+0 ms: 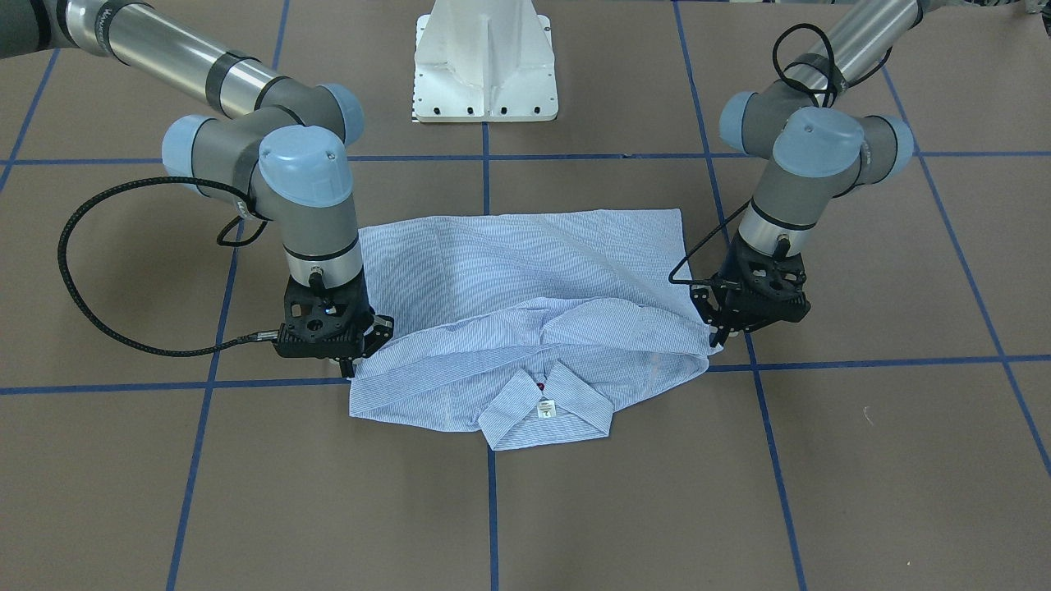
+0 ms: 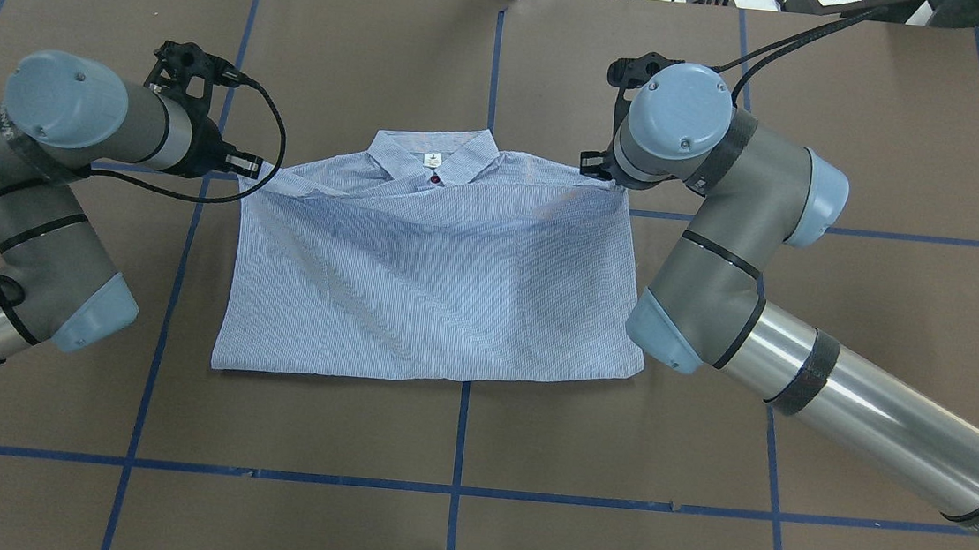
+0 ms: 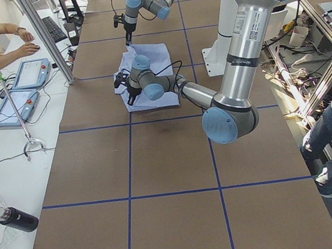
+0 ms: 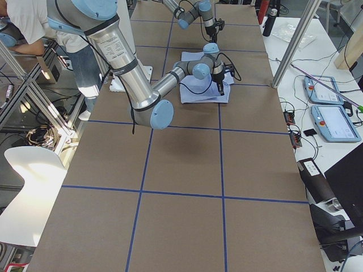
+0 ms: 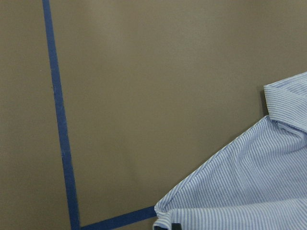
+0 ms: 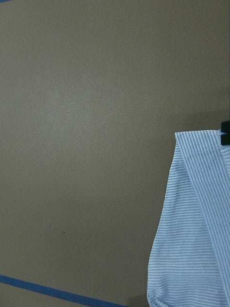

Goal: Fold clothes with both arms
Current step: 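Lay the hem near the collar and open both grippers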

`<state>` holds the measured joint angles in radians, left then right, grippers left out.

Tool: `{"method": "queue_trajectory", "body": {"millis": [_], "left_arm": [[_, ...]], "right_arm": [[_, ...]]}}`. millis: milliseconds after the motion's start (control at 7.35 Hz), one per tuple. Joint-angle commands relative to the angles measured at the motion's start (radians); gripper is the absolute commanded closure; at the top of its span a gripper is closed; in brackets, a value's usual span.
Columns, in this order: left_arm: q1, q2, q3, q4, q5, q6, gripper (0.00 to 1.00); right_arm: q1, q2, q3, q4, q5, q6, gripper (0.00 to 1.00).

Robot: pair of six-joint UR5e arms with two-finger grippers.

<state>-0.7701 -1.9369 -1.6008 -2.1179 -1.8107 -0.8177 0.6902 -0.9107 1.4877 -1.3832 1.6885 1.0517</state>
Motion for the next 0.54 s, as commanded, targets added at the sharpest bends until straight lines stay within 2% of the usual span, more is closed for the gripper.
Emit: {"method": "queue_trajectory", "body": {"millis": [0, 408], "left_arm": [[0.000, 0.001, -0.001, -0.001, -0.001, -0.001, 1.00], [0.000, 0.006, -0.001, -0.013, -0.001, -0.001, 1.00]], "right_arm": [[0.000, 0.000, -0.014, 0.016, 0.005, -0.002, 1.00], [0.012, -0.002, -0.014, 0.016, 0.019, -0.044, 1.00]]}}
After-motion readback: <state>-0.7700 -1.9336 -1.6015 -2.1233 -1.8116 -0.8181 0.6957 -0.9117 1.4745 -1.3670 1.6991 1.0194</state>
